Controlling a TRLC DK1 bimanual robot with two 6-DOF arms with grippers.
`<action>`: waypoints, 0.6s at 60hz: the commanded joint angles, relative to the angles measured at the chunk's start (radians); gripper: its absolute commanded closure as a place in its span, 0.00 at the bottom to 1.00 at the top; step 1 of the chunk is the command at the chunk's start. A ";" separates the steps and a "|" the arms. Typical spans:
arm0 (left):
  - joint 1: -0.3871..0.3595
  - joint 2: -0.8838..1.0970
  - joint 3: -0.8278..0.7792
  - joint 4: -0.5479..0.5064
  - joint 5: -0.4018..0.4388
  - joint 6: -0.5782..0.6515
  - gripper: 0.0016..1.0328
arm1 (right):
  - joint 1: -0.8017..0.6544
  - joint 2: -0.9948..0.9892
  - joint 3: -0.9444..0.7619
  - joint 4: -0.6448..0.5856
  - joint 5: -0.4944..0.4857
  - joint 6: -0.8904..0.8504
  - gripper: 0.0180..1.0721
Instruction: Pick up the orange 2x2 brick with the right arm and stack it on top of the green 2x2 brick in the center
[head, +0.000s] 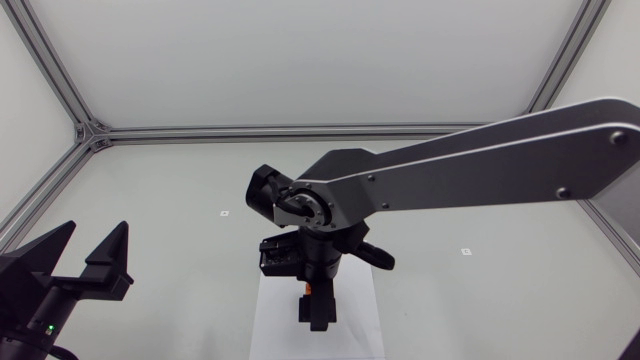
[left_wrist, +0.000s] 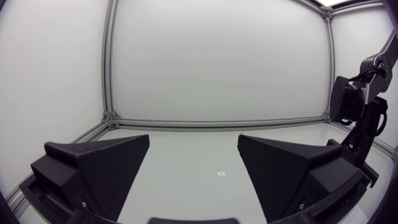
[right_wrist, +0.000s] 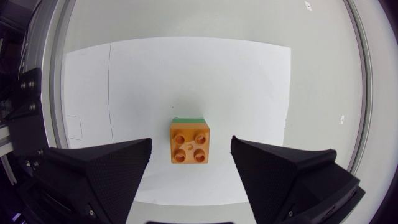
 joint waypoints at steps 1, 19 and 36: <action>0.003 -0.008 -0.041 -0.015 0.004 0.013 0.04 | 0.008 -0.048 -0.020 -0.023 0.001 0.017 0.04; 0.003 -0.008 -0.041 -0.013 0.004 0.013 0.04 | -0.003 -0.208 -0.027 -0.064 0.008 0.068 0.04; 0.003 -0.008 -0.041 -0.013 0.004 0.013 0.04 | -0.040 -0.420 -0.119 -0.049 0.007 0.152 0.04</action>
